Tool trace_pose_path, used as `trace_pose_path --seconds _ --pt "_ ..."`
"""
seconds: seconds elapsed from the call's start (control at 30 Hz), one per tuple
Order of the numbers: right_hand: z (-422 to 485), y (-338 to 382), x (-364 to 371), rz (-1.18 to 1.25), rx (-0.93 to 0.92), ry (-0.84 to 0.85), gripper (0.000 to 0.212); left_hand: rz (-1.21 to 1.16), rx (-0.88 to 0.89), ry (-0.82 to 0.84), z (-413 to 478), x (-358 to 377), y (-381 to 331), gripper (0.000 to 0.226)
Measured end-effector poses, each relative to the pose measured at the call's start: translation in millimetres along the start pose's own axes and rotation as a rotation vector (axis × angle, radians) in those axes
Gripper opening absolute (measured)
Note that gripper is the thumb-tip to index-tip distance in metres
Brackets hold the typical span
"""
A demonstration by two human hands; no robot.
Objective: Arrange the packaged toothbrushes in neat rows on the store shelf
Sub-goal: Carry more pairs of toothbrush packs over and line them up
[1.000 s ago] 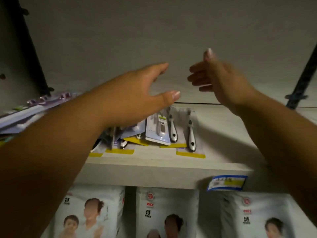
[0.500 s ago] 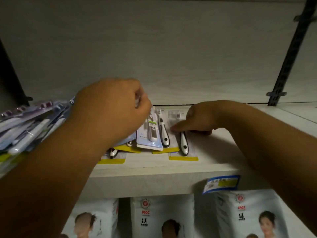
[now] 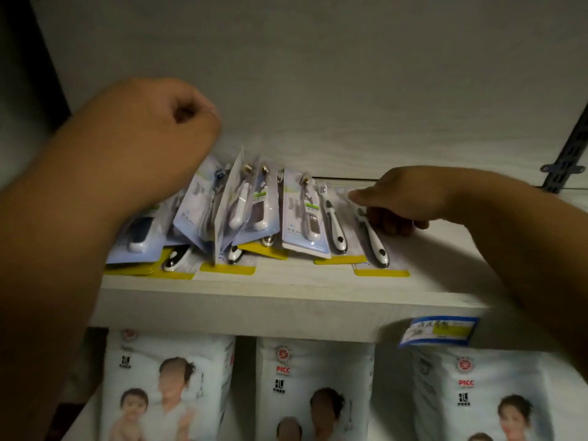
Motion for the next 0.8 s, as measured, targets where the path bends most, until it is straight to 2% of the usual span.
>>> trace_pose_path --seconds 0.13,0.2,0.3,0.37,0.43,0.5,0.6,0.8 --pt "1 1 4 0.049 0.015 0.023 0.061 0.064 -0.031 0.023 -8 -2 14 0.020" --pt "3 0 4 0.078 0.035 0.013 0.061 0.091 -0.044 0.068 -14 0 19 0.020" --pt "5 -2 3 0.120 0.070 -0.036 0.061 0.172 -0.033 0.209 -28 10 24 0.048" --pt "5 -5 -2 0.167 0.099 -0.106 0.056 0.248 -0.024 0.381 -41 21 24 0.075" --pt "5 -8 -8 0.240 0.122 -0.178 0.051 0.372 0.025 0.519 -51 30 25 0.091" --pt "5 -9 -12 0.292 0.126 -0.226 0.048 0.517 0.084 0.558 -53 36 28 0.101" --pt "4 -7 -13 0.326 0.115 -0.262 0.047 0.626 0.085 0.532 -54 35 30 0.089" --pt "3 -1 -11 0.364 0.085 -0.273 0.047 0.631 0.033 0.488 -65 35 19 0.064"
Point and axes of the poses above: each hand's wrist, its own z-axis towards the middle knuckle, its own x-axis out of the palm, y = z × x, the point moved 6 cm from there along z, towards the middle knuckle, and after that the axes turned 5 degrees about -z, right-handed, at the moved point
